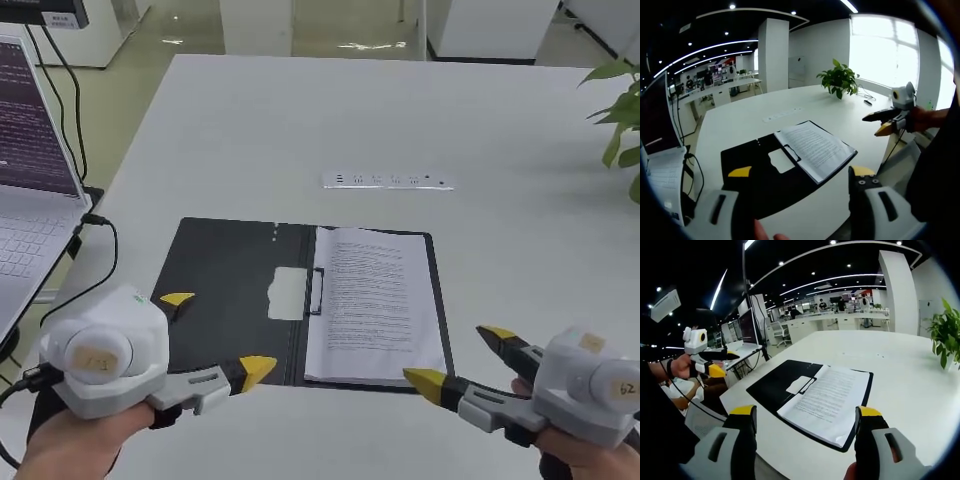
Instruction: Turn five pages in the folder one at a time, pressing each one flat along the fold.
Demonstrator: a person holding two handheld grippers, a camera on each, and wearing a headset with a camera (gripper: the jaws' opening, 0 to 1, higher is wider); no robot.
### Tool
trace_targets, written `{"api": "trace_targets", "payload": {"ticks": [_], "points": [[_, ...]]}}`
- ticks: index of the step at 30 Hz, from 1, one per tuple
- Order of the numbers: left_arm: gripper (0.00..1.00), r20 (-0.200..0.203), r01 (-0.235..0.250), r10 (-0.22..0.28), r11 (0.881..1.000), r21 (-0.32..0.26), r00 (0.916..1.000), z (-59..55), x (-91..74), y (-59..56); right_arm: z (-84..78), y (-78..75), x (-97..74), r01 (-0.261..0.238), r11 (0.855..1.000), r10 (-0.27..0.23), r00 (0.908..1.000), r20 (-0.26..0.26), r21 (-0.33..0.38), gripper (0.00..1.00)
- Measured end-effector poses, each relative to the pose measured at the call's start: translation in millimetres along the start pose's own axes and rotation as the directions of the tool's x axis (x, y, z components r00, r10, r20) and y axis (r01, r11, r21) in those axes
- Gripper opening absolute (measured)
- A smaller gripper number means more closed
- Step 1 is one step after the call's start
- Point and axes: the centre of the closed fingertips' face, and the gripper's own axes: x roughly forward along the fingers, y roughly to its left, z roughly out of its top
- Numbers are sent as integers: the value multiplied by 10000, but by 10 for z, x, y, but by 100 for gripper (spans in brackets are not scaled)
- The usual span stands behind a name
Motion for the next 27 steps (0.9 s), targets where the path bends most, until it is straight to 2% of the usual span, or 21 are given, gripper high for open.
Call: {"api": "trace_targets", "payload": {"ticks": [14,27], "points": [[76,15,25,-25,10000,-22,10000,-5,9,24,-36,-16,-35,110,9999,-110,9999,-54,50,80],[76,-25,204,-203,9998,83,9998,24,83,-12,-57,-47,-58,146,9999,-146,9999,-67,46,81]]}}
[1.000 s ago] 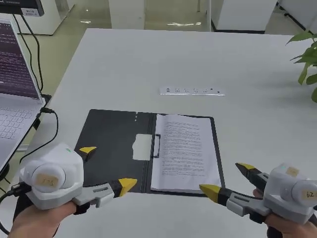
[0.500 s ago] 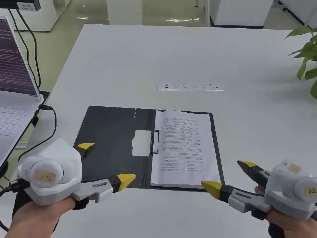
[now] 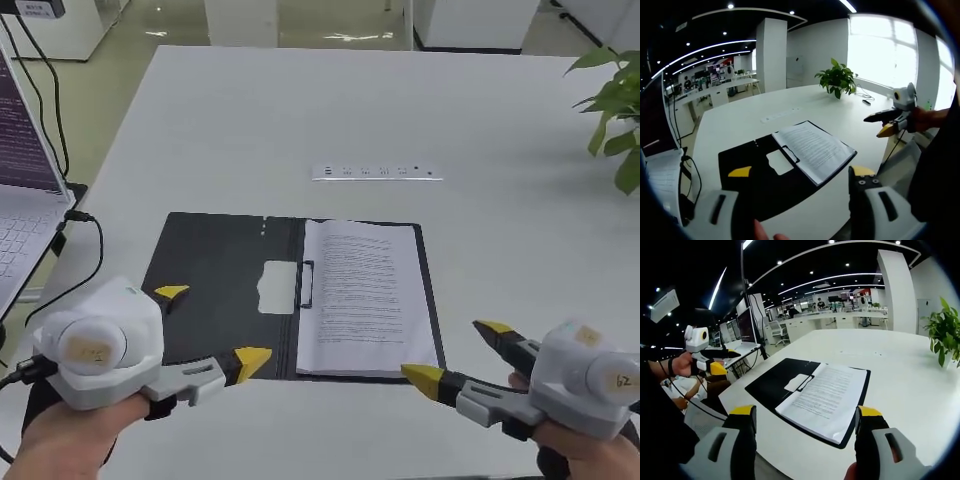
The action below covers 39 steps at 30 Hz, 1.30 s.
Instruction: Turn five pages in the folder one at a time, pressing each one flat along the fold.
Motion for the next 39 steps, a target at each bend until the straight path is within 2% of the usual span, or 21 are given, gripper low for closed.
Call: {"api": "trace_targets", "payload": {"ticks": [8,12,17,21,24,30,35,39], "points": [[76,-126,274,-272,9994,199,9996,7,31,-60,-49,-44,-47,99,9999,-99,9999,-35,68,81],[76,-316,583,-572,9978,331,9979,-4,91,-142,-47,-65,-71,165,9998,-164,9998,-65,79,81],[76,-510,965,-938,9939,528,9943,7,224,-189,-54,-121,-114,332,9993,-331,9994,-60,154,81],[75,-522,1202,-1171,9909,609,9917,70,330,-257,-64,-157,-141,467,9986,-467,9989,-30,266,81],[75,-543,1436,-1400,9872,691,9887,119,420,-333,-83,-166,-150,508,9982,-506,9987,-63,323,81],[74,-790,1903,-1830,9770,965,9799,139,604,-468,-116,-168,-161,498,9985,-493,9985,-233,210,81],[72,-865,1945,-1854,9745,1118,9788,167,739,-514,-118,-187,-184,526,9983,-520,9984,-212,264,81],[72,-914,2174,-2069,9681,1247,9741,180,866,-594,-128,-200,-196,510,9984,-504,9984,-240,262,81]]}}
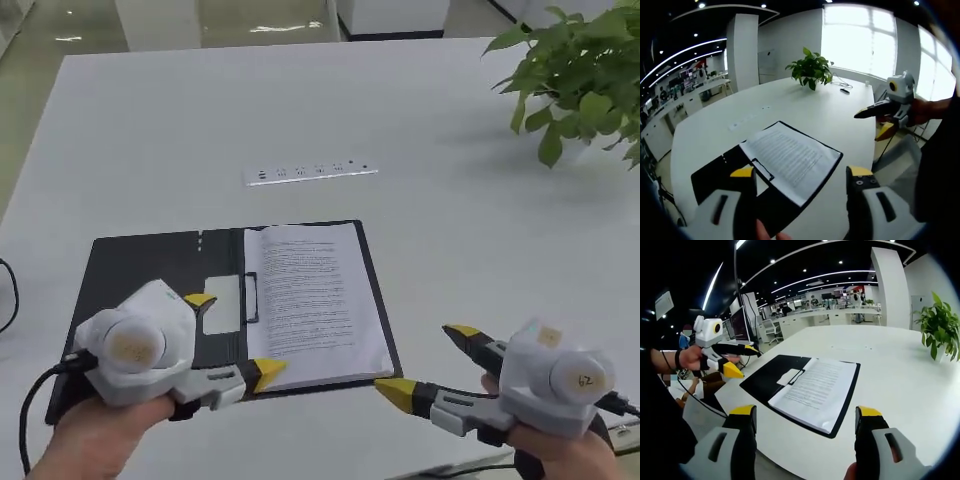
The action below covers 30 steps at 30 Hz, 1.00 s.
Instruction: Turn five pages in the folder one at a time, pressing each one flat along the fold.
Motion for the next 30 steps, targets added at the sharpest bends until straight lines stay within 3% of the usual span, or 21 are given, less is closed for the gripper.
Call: {"api": "trace_targets", "payload": {"ticks": [8,10,21,30], "points": [[72,-181,450,-448,9989,108,9988,-27,300,-131,-22,-5,8,-34,10000,34,10000,18,81,80],[72,-112,649,-651,9978,-136,9978,1,384,-181,-37,-5,7,-56,10000,56,10000,-10,39,80],[72,-243,958,-966,9949,-314,9950,53,872,-257,-82,-64,-54,39,9997,-39,10000,29,232,79],[72,-661,1092,-1110,9936,-300,9916,-45,1233,-307,-77,-71,-71,36,9996,-39,10000,90,283,79]]}}
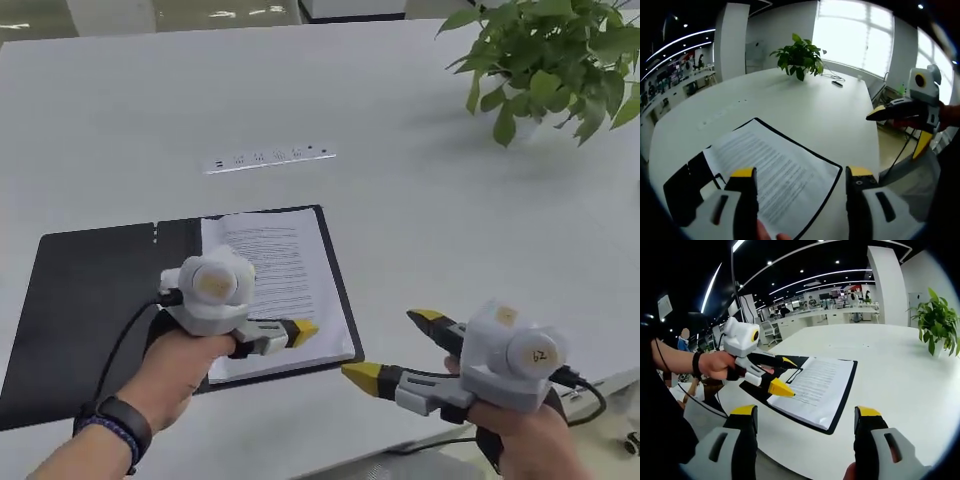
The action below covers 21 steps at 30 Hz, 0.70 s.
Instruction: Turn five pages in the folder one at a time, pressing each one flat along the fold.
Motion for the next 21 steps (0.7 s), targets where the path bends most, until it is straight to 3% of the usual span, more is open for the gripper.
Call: {"api": "trace_targets", "payload": {"ticks": [2,6,12,16,21], "points": [[74,-353,-84,88,9999,116,9993,-82,98,15,-6,8,4,-18,10000,18,10000,3,13,79],[76,-642,-11,14,10000,48,9979,-181,279,-17,-27,29,25,-85,10000,85,9999,-63,4,79],[78,-1242,-25,92,9986,535,9922,-314,533,-95,-29,39,43,-193,9998,193,9997,-152,-3,79],[79,-1331,56,8,9988,482,9911,-345,643,-162,-31,14,31,-181,9998,182,9996,-196,16,79],[79,-1579,-149,233,9984,543,9872,-411,737,-155,-53,-26,17,-114,9998,117,9996,-255,132,78]]}}
